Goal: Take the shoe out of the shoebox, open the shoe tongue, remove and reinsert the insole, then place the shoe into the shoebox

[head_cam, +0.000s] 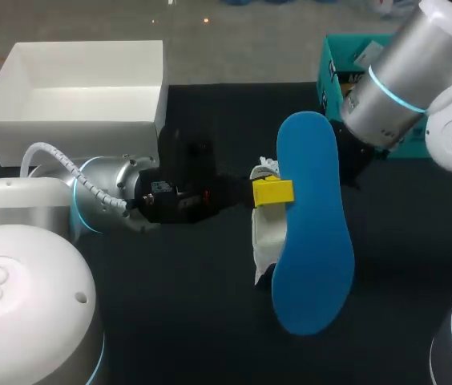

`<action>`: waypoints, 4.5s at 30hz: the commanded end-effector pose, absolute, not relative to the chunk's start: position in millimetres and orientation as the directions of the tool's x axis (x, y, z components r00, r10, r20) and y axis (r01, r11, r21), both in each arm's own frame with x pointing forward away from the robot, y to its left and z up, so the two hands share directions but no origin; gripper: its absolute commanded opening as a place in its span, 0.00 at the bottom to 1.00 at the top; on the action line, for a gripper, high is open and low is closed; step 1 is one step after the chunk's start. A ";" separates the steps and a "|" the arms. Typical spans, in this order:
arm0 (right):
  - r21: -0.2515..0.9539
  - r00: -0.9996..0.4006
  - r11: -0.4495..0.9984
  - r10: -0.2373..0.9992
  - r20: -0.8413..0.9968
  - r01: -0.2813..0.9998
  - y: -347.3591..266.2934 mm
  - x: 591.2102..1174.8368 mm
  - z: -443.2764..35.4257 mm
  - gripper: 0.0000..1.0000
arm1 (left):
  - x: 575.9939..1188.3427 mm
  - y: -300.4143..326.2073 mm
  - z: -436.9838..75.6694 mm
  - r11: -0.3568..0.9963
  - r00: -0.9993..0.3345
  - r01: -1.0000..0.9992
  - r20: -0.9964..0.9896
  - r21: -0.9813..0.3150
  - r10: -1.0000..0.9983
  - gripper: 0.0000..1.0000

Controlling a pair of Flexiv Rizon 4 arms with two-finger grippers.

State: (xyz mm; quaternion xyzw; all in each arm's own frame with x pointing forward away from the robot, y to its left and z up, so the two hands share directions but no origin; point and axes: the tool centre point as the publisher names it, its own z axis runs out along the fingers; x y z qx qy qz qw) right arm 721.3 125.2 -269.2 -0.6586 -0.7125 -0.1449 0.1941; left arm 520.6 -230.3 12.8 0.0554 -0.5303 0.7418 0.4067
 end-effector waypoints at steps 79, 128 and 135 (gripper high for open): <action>-0.080 -0.158 0.264 0.765 0.624 0.961 105.9 706.0 -308.9 1.00 | 514.9 -231.5 16.8 -0.109 -0.667 -0.664 0.520 -0.740 0.533 0.00; 0.121 -0.077 -0.256 0.179 0.981 0.959 54.6 703.3 -190.9 1.00 | 514.9 -231.5 16.8 -0.109 -0.667 -0.664 0.520 -0.740 0.533 0.00; 0.112 -0.060 -0.299 0.178 0.982 0.948 50.9 705.8 -182.3 1.00 | 514.9 -231.5 16.8 -0.109 -0.667 -0.664 0.520 -0.740 0.533 0.00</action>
